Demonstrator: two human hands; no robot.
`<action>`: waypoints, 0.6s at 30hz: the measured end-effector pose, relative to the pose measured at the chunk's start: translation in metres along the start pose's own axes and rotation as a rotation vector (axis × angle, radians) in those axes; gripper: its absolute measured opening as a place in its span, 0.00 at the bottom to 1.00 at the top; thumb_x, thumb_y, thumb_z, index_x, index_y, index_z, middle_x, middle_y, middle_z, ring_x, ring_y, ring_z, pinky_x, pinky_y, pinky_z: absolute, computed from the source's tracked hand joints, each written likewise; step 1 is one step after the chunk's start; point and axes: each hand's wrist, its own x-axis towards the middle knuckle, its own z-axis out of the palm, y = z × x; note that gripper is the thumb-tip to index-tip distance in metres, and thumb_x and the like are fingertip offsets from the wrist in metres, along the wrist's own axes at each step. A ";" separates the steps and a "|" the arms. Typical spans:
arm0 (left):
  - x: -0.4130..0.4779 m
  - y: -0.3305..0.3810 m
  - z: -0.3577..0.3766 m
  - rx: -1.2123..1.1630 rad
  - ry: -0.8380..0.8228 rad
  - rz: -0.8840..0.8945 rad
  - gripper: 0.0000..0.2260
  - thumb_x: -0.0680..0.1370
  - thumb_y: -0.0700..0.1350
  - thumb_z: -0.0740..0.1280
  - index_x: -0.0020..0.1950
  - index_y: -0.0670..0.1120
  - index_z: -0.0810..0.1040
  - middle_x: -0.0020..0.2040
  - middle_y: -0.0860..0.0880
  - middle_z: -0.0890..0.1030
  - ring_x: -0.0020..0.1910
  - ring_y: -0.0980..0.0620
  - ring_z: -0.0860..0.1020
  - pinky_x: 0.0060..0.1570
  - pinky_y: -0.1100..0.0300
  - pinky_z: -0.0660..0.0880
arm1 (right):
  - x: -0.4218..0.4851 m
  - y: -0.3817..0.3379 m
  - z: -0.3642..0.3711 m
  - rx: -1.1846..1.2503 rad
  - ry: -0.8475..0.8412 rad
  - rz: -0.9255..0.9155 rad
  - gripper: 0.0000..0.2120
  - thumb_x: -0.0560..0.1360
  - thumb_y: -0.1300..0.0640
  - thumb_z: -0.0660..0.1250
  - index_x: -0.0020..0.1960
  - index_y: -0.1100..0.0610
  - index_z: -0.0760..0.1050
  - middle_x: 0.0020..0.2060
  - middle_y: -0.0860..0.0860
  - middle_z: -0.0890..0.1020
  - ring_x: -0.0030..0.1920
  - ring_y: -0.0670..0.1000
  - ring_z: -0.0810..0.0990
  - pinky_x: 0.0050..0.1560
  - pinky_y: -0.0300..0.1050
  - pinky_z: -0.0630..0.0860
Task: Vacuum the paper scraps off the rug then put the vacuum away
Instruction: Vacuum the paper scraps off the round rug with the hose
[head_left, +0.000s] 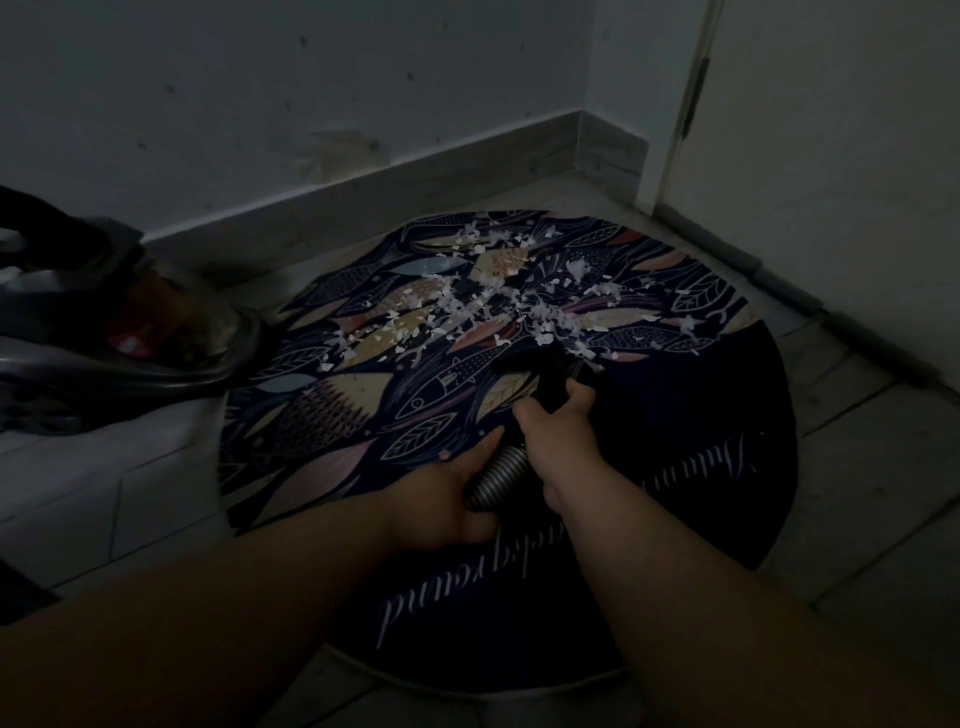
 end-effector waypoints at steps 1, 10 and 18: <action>0.000 0.001 0.000 0.002 -0.004 0.002 0.44 0.74 0.51 0.69 0.75 0.62 0.38 0.74 0.48 0.65 0.71 0.51 0.65 0.69 0.65 0.61 | 0.000 0.000 -0.001 0.005 0.012 0.004 0.31 0.78 0.52 0.64 0.74 0.43 0.51 0.58 0.55 0.75 0.49 0.56 0.78 0.54 0.57 0.79; 0.011 0.040 0.010 -0.010 -0.072 0.045 0.42 0.76 0.50 0.68 0.76 0.61 0.38 0.68 0.51 0.72 0.64 0.56 0.71 0.53 0.77 0.54 | 0.000 -0.005 -0.045 0.013 0.108 0.039 0.31 0.79 0.52 0.63 0.76 0.45 0.50 0.54 0.55 0.72 0.42 0.55 0.75 0.44 0.51 0.79; 0.033 0.080 0.026 -0.033 -0.110 0.119 0.41 0.76 0.48 0.67 0.75 0.63 0.39 0.66 0.49 0.73 0.57 0.54 0.75 0.55 0.68 0.70 | 0.006 -0.008 -0.092 0.029 0.233 0.037 0.32 0.79 0.53 0.63 0.75 0.44 0.49 0.54 0.56 0.72 0.42 0.56 0.75 0.38 0.49 0.76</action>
